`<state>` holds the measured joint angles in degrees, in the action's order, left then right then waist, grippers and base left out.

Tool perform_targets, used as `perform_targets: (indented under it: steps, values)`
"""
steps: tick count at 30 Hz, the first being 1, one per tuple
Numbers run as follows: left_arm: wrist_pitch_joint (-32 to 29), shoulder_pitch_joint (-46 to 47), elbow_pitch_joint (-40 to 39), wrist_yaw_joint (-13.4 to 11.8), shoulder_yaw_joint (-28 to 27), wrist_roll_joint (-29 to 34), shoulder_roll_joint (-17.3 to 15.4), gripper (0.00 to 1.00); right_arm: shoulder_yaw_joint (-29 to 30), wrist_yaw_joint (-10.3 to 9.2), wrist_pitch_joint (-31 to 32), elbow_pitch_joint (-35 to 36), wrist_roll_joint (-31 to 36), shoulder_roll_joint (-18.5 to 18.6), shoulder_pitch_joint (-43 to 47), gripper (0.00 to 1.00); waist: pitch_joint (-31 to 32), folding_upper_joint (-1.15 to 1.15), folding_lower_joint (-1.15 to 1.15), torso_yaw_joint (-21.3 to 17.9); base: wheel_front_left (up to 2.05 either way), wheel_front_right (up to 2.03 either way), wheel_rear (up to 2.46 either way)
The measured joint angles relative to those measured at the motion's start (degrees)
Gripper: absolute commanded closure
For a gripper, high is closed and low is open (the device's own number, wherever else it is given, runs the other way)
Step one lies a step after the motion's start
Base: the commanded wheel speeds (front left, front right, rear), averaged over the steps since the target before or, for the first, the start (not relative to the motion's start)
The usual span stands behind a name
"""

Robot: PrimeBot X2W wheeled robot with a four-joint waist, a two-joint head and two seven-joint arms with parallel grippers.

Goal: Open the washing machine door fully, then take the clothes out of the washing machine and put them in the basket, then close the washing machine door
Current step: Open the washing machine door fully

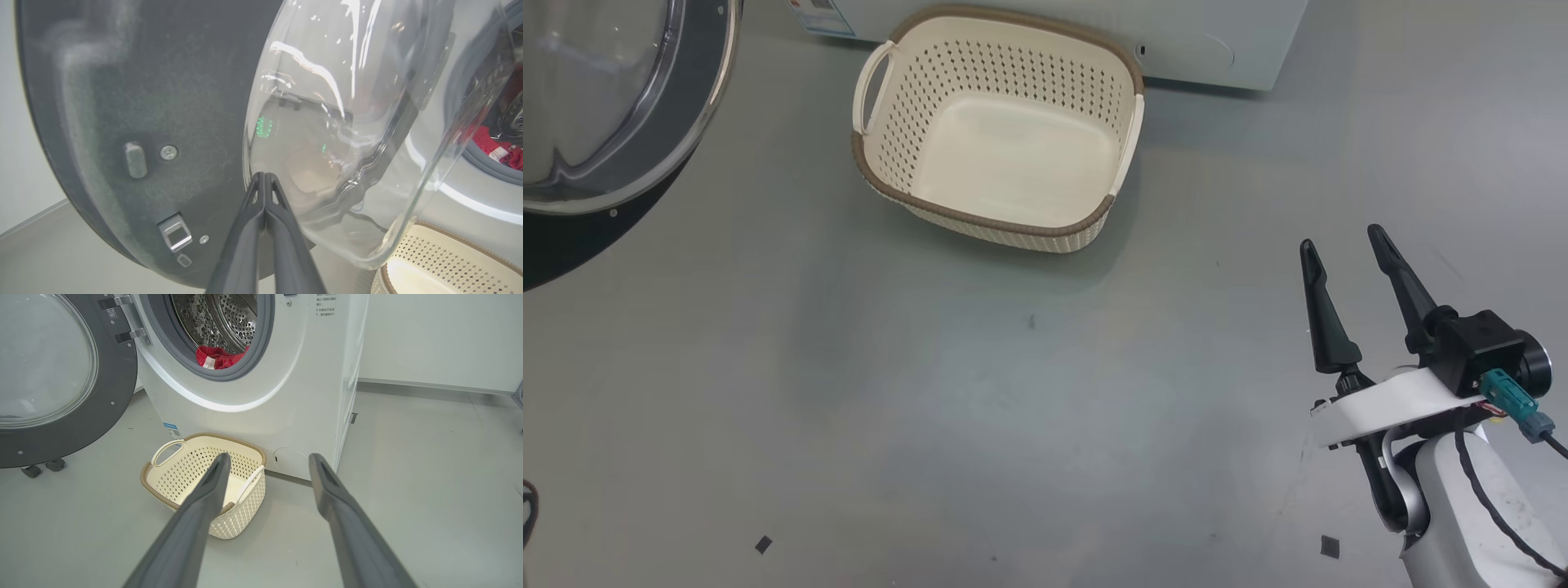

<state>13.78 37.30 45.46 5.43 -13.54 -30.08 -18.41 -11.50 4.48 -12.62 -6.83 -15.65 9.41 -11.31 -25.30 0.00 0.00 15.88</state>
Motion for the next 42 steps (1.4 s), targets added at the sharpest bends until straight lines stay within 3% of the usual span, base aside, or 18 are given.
perform_targets:
  steps: [9,23,42]
  values:
    - [0.42,-5.13,-1.78,0.75,6.24,5.61,0.8,1.0,1.14,0.01,-0.86,-2.44,-1.88,-1.19,0.96,0.0,6.03,0.0,0.0,-0.99,0.0,0.0,0.0]
    - [0.49,-13.97,-6.94,1.43,12.59,7.81,6.31,1.0,2.26,0.09,-1.4,-4.24,-3.02,-3.23,4.95,0.0,16.22,0.0,0.0,-5.38,0.0,0.0,0.0]
    - [0.66,-21.08,-16.94,1.46,16.21,8.5,11.29,1.0,5.02,-0.09,-1.57,-2.5,-3.5,-3.19,7.37,0.0,20.02,0.0,0.0,-11.96,0.0,0.0,0.0]
